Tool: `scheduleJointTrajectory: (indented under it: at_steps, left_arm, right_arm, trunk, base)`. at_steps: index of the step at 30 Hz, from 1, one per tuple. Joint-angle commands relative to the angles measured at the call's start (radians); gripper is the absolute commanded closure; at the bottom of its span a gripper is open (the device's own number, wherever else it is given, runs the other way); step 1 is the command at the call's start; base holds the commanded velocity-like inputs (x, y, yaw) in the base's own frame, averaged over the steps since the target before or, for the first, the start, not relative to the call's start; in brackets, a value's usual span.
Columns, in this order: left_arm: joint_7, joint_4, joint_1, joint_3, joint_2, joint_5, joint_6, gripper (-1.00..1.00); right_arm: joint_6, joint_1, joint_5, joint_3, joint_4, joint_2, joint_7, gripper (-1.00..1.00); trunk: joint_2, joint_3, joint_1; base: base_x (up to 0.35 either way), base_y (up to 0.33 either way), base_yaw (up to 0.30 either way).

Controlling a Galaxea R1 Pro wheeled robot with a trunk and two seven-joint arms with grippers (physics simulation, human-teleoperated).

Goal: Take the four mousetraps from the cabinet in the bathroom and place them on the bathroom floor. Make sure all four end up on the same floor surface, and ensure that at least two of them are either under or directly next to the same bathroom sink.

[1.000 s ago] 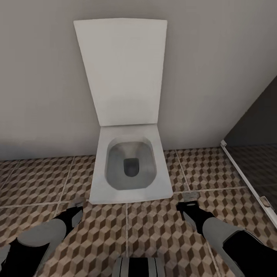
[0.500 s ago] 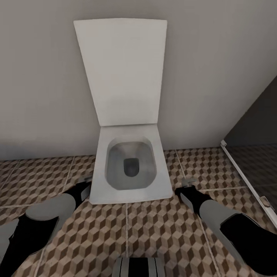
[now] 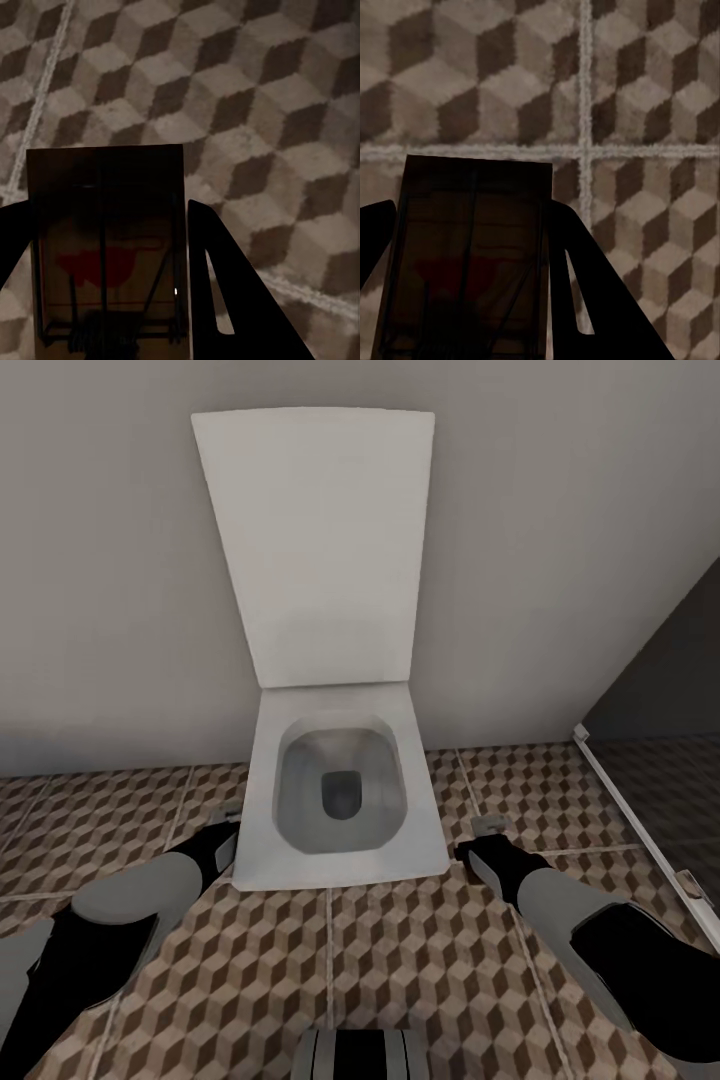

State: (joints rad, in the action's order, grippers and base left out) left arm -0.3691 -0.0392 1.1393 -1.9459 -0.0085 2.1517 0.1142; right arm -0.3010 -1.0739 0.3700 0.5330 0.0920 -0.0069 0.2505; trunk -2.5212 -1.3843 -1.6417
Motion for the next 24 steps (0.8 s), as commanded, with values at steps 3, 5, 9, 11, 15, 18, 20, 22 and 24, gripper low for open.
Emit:
scheduleJointTrajectory:
  at_steps: [3,5,9,11,15,18,20,22,24]
  left_arm:
    - [-0.003,-0.007,0.001,0.005,-0.036,0.003,0.008,1.00]
    - [-0.007,-0.011,0.002,0.005,-0.030,0.003,0.008,1.00]
    - [-0.008,-0.013,0.002,0.005,-0.013,0.004,0.006,1.00]
    - [-0.006,-0.014,0.002,0.005,-0.004,0.004,0.005,1.00]
    - [-0.010,-0.014,0.002,0.005,0.000,0.004,0.004,1.00]
    - [-0.011,-0.014,0.002,0.005,0.001,0.004,0.004,1.00]
    - [-0.011,-0.014,0.002,0.005,0.002,0.004,0.005,1.00]
    - [-0.011,-0.014,0.002,0.005,0.002,0.004,0.005,1.00]
    - [-0.011,-0.014,0.002,0.005,0.004,0.005,0.005,1.00]
  right_arm:
    - [-0.003,0.000,0.010,0.009,0.004,0.000,0.005,1.00]
    - [-0.002,0.000,0.009,0.009,0.006,0.000,0.004,1.00]
    - [0.000,0.000,0.008,0.009,0.010,-0.001,0.004,1.00]
    - [-0.001,0.000,0.007,0.009,0.010,-0.001,0.004,1.00]
    - [-0.001,0.000,0.009,0.009,0.012,-0.001,0.004,1.00]
    - [-0.001,0.000,0.009,0.009,0.012,-0.003,0.004,1.00]
    - [-0.002,0.000,0.009,0.009,0.012,-0.002,0.004,1.00]
    - [-0.002,0.000,0.009,0.009,0.012,-0.001,0.004,1.00]
    - [-0.003,0.000,0.009,0.009,0.012,0.000,0.004,1.00]
  trunk:
    - [0.000,0.000,0.000]
    - [0.000,0.000,0.000]
    - [0.000,0.000,0.000]
    - [0.000,0.000,0.000]
    - [0.000,0.000,0.000]
    - [-0.001,-0.004,0.000]
    - [-0.001,-0.012,-0.001]
    - [-0.001,-0.020,-0.002]
    - [-0.002,-0.028,-0.003]
  base:
    - [0.000,0.000,0.000]
    - [0.000,0.000,0.000]
    - [0.000,0.000,0.000]
    - [0.000,0.000,0.000]
    - [0.000,0.000,0.000]
    - [0.000,0.000,0.000]
    - [0.000,0.000,0.000]
    - [0.000,0.000,0.000]
    - [0.000,0.000,0.000]
